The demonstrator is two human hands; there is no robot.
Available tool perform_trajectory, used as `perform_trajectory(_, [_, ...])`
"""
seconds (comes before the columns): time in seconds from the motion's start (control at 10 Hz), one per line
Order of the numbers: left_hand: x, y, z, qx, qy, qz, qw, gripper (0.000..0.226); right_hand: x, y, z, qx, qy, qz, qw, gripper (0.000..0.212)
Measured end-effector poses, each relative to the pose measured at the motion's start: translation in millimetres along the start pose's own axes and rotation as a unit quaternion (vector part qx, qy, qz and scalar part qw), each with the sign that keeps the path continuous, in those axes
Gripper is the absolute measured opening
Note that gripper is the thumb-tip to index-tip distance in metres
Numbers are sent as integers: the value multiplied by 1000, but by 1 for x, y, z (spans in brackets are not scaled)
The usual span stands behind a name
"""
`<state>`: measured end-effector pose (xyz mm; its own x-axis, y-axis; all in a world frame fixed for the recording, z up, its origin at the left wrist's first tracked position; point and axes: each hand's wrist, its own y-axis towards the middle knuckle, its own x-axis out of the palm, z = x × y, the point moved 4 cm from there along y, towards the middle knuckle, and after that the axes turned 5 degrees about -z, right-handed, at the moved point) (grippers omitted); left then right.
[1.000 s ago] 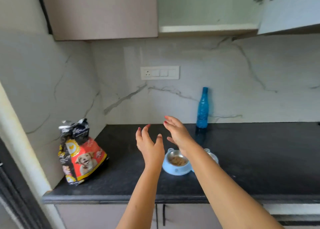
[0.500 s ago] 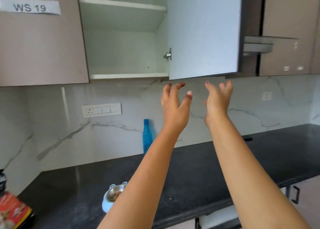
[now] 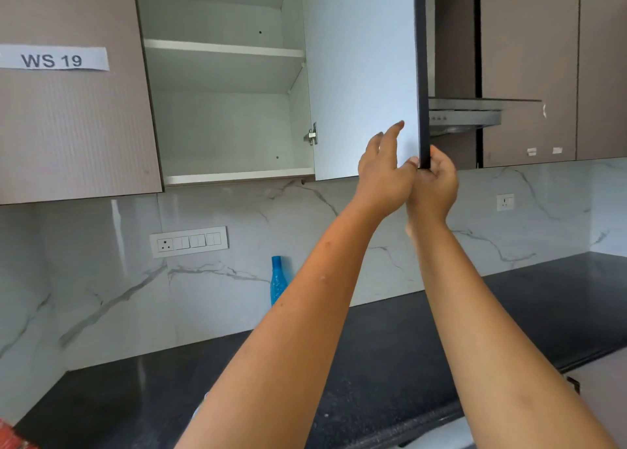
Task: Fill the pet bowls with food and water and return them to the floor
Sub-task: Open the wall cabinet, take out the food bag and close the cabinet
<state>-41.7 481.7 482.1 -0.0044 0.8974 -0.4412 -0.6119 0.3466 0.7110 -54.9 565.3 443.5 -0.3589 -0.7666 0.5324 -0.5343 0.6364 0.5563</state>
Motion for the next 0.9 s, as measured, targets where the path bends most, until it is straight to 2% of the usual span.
perform_trajectory(0.1, [-4, -2, -6, -10, -8, -4, 1000, 57, 1, -7, 2, -37, -49, 7, 998, 44])
perform_trajectory(0.2, [-16, -6, -7, -2, -57, 24, 998, 59, 29, -26, 9, -37, -40, -56, 997, 33])
perform_trajectory(0.3, [-37, -8, -9, 3, -77, 85, 993, 59, 52, -45, 12, -32, -2, -121, 992, 24])
perform_trajectory(0.4, [-86, -13, -28, 13, -76, 174, 982, 64, 90, -82, 22, -151, -238, -149, 948, 28])
perform_trajectory(0.5, [-123, -18, -46, 9, -62, 225, 972, 68, 114, -99, 27, -135, -145, -220, 955, 34])
perform_trajectory(0.6, [-180, -28, -84, -21, -23, 292, 956, 69, 167, -124, 45, -150, -124, -327, 924, 31])
perform_trajectory(0.7, [-218, -32, -116, -33, 11, 325, 945, 69, 207, -125, 65, -172, -172, -385, 890, 45])
perform_trajectory(0.8, [-261, -33, -160, -65, 106, 329, 936, 68, 256, -122, 106, -172, -316, -447, 819, 76])
perform_trajectory(0.9, [-282, -28, -188, -63, 145, 311, 937, 65, 288, -121, 135, -191, -412, -443, 773, 90])
